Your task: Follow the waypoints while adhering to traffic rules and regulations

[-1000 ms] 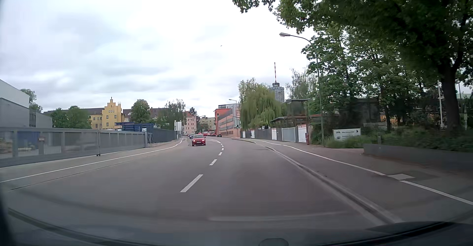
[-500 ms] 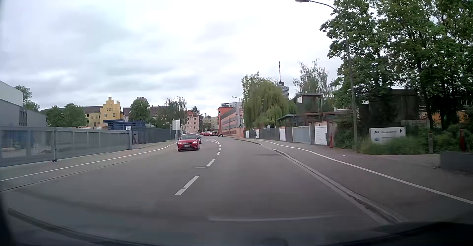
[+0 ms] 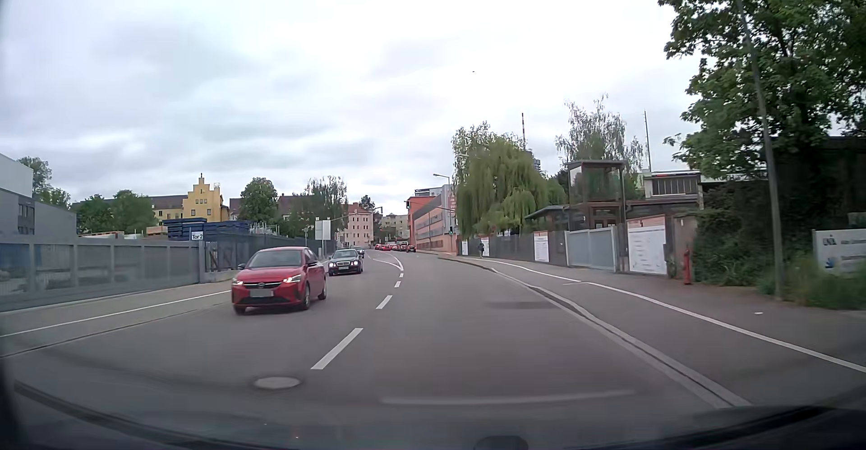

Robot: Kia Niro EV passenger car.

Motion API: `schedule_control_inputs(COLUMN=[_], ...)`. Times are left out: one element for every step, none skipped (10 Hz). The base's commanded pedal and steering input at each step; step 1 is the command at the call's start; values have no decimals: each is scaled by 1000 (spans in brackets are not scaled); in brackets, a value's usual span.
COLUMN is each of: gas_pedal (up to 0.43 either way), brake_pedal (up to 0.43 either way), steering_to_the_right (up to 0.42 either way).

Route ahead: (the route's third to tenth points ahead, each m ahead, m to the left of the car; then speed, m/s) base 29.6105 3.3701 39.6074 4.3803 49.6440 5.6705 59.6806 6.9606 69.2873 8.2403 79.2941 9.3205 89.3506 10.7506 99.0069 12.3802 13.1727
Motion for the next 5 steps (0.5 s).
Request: schedule_control_inputs(gas_pedal=[150,150,150,150,150], brake_pedal=[0,0,0,0,0], steering_to_the_right=[-17,-17,-17,-17,-17])
